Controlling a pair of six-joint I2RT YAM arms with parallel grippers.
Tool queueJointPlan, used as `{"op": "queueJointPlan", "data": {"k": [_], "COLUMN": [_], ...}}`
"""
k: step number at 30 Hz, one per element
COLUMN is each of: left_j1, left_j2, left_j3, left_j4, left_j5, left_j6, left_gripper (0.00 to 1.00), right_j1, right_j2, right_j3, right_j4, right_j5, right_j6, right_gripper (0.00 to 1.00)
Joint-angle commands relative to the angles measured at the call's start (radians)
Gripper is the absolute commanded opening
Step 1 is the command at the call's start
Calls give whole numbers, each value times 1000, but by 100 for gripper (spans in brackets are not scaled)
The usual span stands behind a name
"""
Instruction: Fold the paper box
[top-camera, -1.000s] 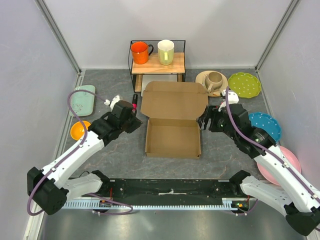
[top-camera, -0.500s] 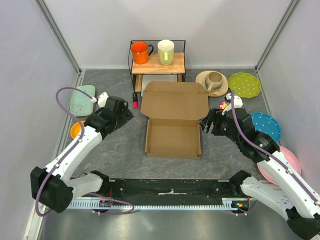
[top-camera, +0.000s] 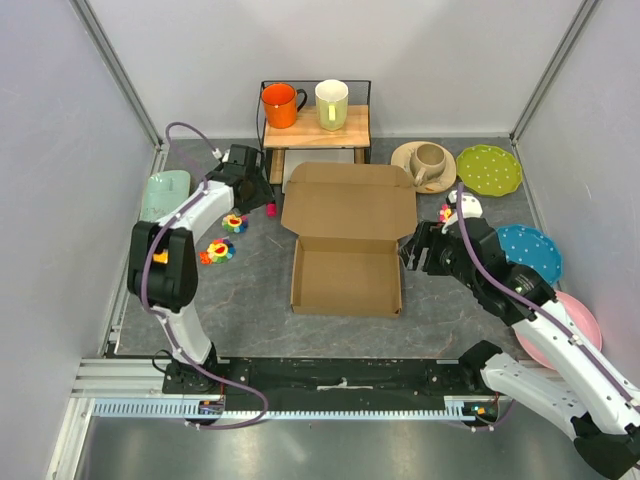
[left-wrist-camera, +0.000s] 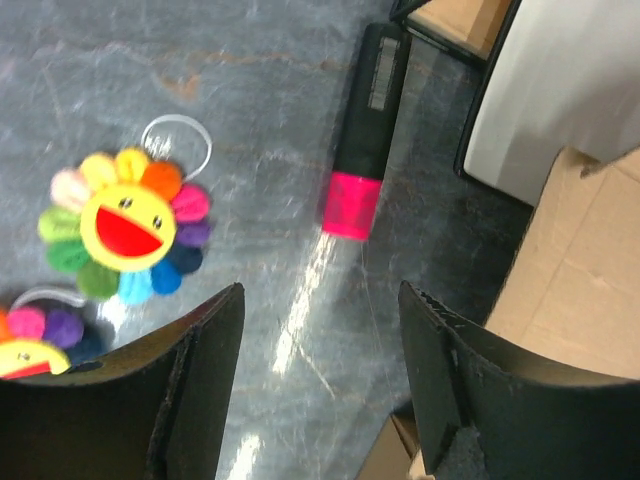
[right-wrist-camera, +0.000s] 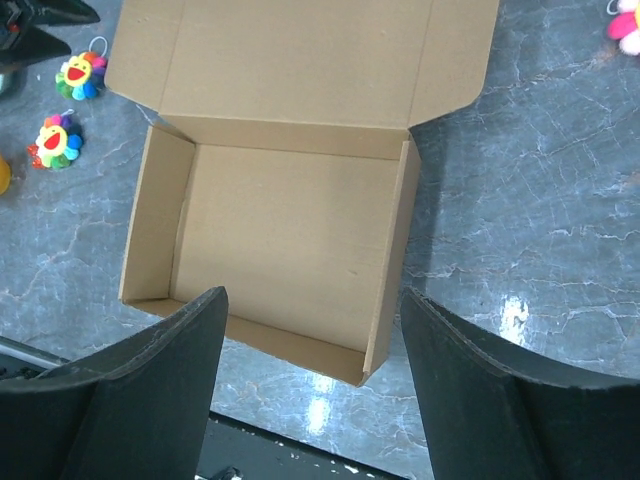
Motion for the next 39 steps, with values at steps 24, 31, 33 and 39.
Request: {"op": "queueJointPlan", "data": {"k": [24, 31, 33, 39], "left_j1": [-38, -36, -33, -33], "left_j2": [352, 345, 325, 228], "left_j3": [200, 174, 158, 73], "left_j4": [110, 81, 91, 118], "left_j5": [-29, -70, -80, -66], "left_j6": [152, 126, 127, 106], "left_gripper": [59, 46, 40, 28], "right_j1": [2, 3, 3, 3], "right_j2": [99, 108, 108, 124], "right_j3": [22, 25, 20, 19], "right_j4": [-35, -28, -23, 3], "right_j5": [41, 49, 47, 35], "right_j6": [-12, -28, -34, -43], "right_gripper": [79, 79, 79, 79]}}
